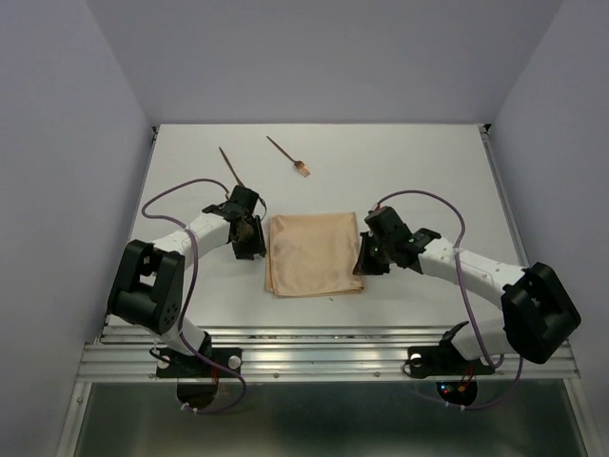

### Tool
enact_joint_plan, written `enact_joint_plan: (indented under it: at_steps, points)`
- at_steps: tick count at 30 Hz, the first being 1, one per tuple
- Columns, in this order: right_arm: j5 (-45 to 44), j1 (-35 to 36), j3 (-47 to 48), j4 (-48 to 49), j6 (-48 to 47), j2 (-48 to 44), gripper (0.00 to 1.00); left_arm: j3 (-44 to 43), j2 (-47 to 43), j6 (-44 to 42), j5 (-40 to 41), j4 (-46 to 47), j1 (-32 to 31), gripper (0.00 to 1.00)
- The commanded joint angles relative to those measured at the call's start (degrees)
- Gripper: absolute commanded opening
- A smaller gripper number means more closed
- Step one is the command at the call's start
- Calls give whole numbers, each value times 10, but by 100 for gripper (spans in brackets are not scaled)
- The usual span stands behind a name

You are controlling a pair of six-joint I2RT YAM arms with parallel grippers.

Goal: Fold the napkin into a case and place the utensils inside

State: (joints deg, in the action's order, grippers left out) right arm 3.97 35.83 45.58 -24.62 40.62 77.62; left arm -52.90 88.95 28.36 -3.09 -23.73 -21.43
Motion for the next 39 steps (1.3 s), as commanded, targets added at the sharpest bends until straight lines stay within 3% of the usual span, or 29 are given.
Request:
enact_joint_plan:
  at_steps: [1,9,18,39]
  points:
    - [5,27,1,14,31,24,1,38,-31,26,-7,1,-2,44]
    - [6,37,7,39,32,69,1,77,-18,29,-8,0,-6,20]
    - [17,43,14,58,26,117,1,87,-12,42,-30,10,-34,15]
    - [-2,86,72,41,23,116,1,112,-29,64,-40,14,-73,13]
